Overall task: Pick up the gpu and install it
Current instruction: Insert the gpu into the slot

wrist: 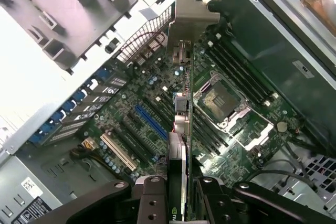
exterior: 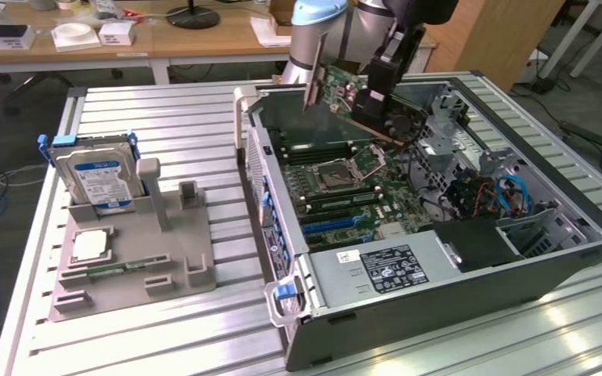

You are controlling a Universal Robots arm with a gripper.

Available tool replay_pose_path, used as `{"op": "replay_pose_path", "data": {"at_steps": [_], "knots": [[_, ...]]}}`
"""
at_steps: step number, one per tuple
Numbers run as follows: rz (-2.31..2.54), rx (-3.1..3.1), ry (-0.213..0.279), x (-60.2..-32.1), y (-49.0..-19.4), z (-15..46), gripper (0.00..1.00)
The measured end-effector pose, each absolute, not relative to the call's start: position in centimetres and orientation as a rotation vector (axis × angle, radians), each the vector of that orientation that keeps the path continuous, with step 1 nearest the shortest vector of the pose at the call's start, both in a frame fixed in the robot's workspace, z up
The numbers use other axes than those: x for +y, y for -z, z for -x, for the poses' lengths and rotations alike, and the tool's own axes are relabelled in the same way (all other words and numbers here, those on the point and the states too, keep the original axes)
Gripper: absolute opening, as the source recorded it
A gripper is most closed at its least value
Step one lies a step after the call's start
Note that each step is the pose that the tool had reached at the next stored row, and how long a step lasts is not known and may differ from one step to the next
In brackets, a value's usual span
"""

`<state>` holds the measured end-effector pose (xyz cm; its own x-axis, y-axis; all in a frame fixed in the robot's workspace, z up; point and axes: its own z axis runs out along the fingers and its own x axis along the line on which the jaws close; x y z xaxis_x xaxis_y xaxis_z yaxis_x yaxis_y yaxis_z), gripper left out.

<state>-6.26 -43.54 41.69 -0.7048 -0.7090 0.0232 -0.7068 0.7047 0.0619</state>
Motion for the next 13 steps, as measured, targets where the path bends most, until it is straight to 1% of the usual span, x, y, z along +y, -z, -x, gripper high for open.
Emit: {"op": "replay_pose_path", "data": {"at_steps": [13], "knots": [[-1.398, -2.794, 0.054, -43.54, -41.52, 6.24, 0.27]]}}
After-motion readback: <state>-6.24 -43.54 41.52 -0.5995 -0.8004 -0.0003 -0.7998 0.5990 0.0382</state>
